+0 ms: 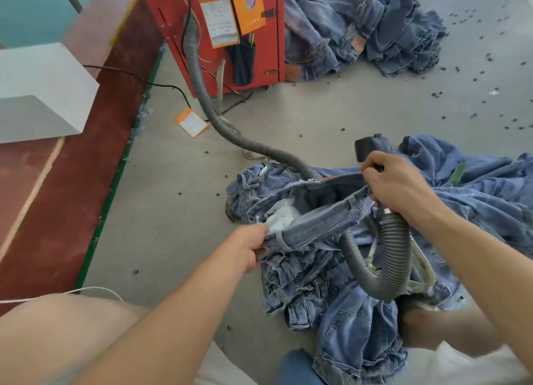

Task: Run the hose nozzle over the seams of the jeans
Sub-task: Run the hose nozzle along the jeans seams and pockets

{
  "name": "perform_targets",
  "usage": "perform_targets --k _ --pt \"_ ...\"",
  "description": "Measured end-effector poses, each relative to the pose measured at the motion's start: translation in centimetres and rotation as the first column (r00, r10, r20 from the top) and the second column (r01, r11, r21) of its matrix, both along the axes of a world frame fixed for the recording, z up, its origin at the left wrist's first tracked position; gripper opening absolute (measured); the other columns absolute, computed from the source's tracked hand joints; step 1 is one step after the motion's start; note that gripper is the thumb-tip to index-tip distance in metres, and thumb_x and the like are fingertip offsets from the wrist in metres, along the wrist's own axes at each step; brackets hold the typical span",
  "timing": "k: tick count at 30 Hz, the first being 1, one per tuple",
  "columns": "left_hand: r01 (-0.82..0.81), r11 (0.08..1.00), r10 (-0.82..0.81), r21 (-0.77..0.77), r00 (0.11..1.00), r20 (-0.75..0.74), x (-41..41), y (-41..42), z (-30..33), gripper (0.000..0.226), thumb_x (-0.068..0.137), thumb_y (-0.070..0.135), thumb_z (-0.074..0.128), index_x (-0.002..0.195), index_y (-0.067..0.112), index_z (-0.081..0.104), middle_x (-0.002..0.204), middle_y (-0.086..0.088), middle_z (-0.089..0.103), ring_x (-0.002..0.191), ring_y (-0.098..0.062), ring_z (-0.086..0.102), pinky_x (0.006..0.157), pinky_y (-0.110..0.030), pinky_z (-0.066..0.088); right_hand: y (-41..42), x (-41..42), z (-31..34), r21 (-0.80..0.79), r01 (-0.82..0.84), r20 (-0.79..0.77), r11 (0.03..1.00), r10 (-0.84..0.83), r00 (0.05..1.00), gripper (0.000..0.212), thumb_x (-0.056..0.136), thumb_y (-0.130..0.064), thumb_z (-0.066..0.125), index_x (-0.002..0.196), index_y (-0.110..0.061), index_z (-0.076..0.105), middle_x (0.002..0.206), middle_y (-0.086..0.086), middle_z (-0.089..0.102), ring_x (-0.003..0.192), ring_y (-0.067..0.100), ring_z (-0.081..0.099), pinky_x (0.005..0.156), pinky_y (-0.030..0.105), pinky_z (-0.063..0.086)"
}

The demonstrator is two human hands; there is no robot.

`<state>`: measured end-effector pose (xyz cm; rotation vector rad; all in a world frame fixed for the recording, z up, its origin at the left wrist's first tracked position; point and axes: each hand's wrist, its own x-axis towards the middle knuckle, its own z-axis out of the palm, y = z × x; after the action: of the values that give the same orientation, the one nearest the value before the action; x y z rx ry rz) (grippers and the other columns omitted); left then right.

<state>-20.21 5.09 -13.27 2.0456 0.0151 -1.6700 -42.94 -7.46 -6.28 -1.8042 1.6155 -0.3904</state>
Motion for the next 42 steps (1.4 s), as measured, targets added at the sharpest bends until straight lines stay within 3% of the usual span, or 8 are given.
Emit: perform_targets --k 3,6,13,19,24,28,37,42 --pt "0.315 0.939 -0.345 0.142 0.847 0.404 0.4 1.0 -1.9 0.088 0.088 0.030 0.081 0.153 0.011 0.026 0.153 -0.019 0.040 0.138 -0.031 0.047 0.108 -0.046 0.049 0.2 -0.1 0.5 0.056 -0.008 0.070 0.998 0.004 0.998 0.024 0.092 -0.019 0.048 0.082 -0.034 0.065 0.055 -0.006 0.063 0.049 0.017 0.061 0.055 0.046 0.059" --pt "0.720 0.690 -0.413 -0.067 0.468 0.782 0.5 0.8 -2.5 0.098 0.090 0.043 0.076 0.161 0.031 0.010 0.171 -0.001 0.011 0.157 -0.028 0.011 0.124 -0.053 0.020 0.6 0.0 0.9 0.110 -0.099 0.100 0.989 0.088 0.991 0.025 0.094 -0.017 0.049 0.083 -0.032 0.066 0.054 -0.004 0.062 0.049 0.017 0.059 0.052 0.042 0.057" --pt "0.668 0.460 -0.350 -0.584 0.741 0.572 0.4 -1.8 -0.3 0.025 0.105 0.023 0.058 0.123 0.033 0.072 0.086 0.031 0.070 0.080 0.011 0.063 0.076 -0.015 0.047 0.6 -0.2 1.6 0.167 -0.224 0.144 0.960 0.201 0.969 0.027 0.095 -0.013 0.050 0.086 -0.032 0.068 0.058 0.002 0.062 0.050 0.019 0.060 0.051 0.036 0.053" --pt "0.148 0.688 -0.368 -0.710 0.915 -0.165 -0.3 -2.7 1.8 0.034 0.102 0.027 0.059 0.120 0.001 0.073 0.121 -0.022 0.072 0.109 -0.036 0.069 0.108 -0.054 0.050 -0.6 -1.9 0.5 0.141 -0.237 -0.029 0.961 0.244 0.969 0.033 0.096 -0.023 0.067 0.112 -0.052 0.065 0.090 0.000 0.072 0.051 0.012 0.063 0.052 0.032 0.054" --pt "0.080 0.787 -0.144 -0.612 0.988 -0.057 -1.7 -3.3 1.7 0.022 0.096 0.029 0.068 0.084 0.014 0.080 0.099 -0.015 0.077 0.090 -0.031 0.071 0.094 -0.050 0.056 0.2 -2.4 1.8 0.107 -0.302 -0.113 0.947 0.313 0.943 0.093 0.097 -0.044 0.068 0.162 -0.047 0.002 0.084 0.003 0.073 0.054 0.014 0.069 0.055 0.030 0.057" --pt "0.039 0.808 -0.076 -0.588 0.996 -0.038 -1.8 -4.1 2.0 0.023 0.089 0.031 0.072 0.071 0.019 0.080 0.094 -0.019 0.078 0.082 -0.029 0.072 0.096 -0.055 0.055 0.7 -4.3 5.1 -0.096 -0.289 -0.078 0.953 0.282 0.956 0.056 0.091 -0.053 0.058 0.142 -0.036 0.041 0.057 -0.001 0.067 0.040 0.010 0.061 0.036 0.017 0.041" --pt "-0.031 0.781 -0.129 -0.624 0.969 -0.210 -1.5 -4.0 2.4 0.023 0.097 0.028 0.066 0.094 0.012 0.082 0.105 -0.018 0.077 0.090 -0.029 0.074 0.097 -0.047 0.055 2.6 -4.1 8.3 0.060 -0.581 -0.088 0.811 0.584 0.807 0.038 0.088 -0.060 0.057 0.118 -0.070 0.035 0.076 -0.028 0.067 0.048 0.004 0.063 0.043 0.013 0.045" --pt "-0.023 0.776 -0.224 -0.631 0.924 -0.309 -1.5 -3.0 2.7 0.032 0.104 0.029 0.058 0.119 0.005 0.074 0.119 -0.022 0.072 0.100 -0.031 0.071 0.095 -0.043 0.057 1.3 -2.9 7.4 0.030 -0.531 0.029 0.847 0.530 0.847 0.022 0.098 -0.045 0.059 0.111 -0.060 0.048 0.058 0.003 0.067 0.041 0.015 0.060 0.040 0.021 0.045"
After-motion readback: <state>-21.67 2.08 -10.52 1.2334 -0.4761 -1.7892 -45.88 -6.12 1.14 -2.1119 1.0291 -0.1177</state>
